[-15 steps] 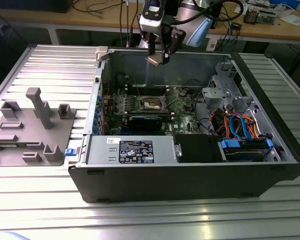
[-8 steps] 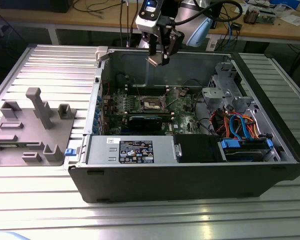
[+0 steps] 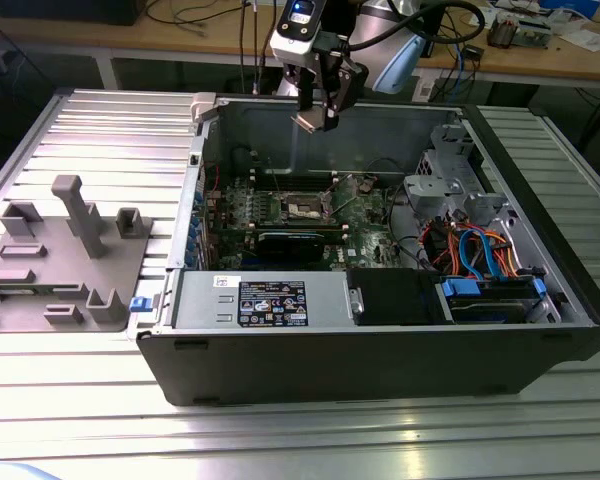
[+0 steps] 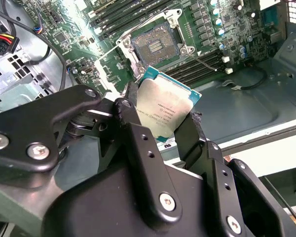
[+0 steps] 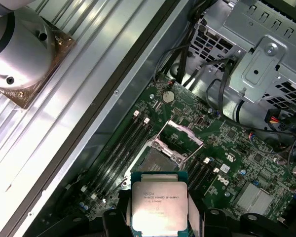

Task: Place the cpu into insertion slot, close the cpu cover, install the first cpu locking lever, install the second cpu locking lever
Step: 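Place the cpu into insertion slot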

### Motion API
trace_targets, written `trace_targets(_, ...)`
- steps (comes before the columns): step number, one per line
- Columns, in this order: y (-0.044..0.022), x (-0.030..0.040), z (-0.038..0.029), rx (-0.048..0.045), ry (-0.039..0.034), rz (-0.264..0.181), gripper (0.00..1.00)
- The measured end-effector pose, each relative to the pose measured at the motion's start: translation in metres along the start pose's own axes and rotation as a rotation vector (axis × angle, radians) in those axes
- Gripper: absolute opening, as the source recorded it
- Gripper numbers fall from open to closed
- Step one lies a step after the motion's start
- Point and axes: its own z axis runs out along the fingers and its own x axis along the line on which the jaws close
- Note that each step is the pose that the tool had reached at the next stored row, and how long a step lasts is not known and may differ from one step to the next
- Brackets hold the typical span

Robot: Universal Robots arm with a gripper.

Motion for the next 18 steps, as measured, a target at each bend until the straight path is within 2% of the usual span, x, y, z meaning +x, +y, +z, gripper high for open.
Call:
trace_targets(10,0.0,0.0,0.0001,-0.0002,-0.001,0.014,0.54)
trace_targets(18,0.0,0.0,0.0007,-0.0009,-0.0056,0.078,0.54)
